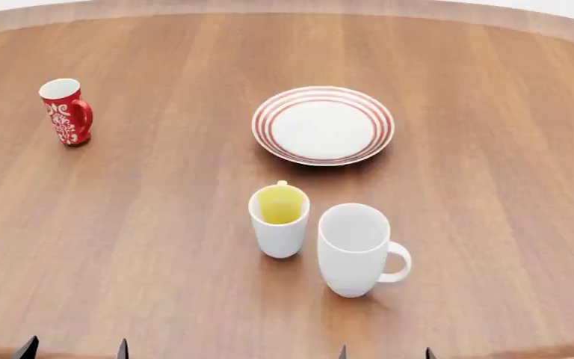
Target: Pick up the red mug and put it on the plate
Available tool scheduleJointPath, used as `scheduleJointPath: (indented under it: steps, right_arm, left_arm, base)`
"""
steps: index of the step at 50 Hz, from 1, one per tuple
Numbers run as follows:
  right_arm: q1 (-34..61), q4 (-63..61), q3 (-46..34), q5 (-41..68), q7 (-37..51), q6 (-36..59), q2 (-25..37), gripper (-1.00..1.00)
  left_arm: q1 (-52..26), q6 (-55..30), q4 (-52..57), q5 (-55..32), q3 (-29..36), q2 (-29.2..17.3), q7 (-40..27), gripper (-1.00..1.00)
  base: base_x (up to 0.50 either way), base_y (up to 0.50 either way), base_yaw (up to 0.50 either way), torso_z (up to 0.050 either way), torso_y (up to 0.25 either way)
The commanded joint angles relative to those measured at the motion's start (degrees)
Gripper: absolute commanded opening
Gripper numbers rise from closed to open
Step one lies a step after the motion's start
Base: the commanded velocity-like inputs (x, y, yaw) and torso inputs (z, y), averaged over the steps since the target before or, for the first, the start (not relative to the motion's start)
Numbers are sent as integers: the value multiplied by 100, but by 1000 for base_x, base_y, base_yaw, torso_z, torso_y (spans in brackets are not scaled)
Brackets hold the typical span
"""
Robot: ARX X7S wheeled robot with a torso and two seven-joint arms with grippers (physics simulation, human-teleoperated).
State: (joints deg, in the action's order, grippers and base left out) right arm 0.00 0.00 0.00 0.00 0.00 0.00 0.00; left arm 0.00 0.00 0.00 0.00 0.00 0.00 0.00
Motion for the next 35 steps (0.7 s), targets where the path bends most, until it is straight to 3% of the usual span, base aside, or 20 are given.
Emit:
scheduleJointPath:
  steps: [1,23,31,35]
  right_arm:
    - [-34,-20,-155,-1,144,-53,91,100]
    - [-93,-203,-549,205,410,35,402,100]
    - [612,-1521,-572,637,326,2223,552,100]
    - [1447,-2123,-444,949,323,3505,636,100]
  left_arm:
    - [1,15,-9,-103,95,-92,-100,100]
    - [-10,-60,-35,-435,385,-384,-395,100]
    - [-530,-1648,1247,-881,407,-640,-305,100]
    - [-1193,-2690,1876,-1081,354,-834,-308,100]
  base:
    - [0,0,0,0,0]
    - [0,0,0,0,0]
    - [0,0,0,0,0]
    - [0,0,0,0,0]
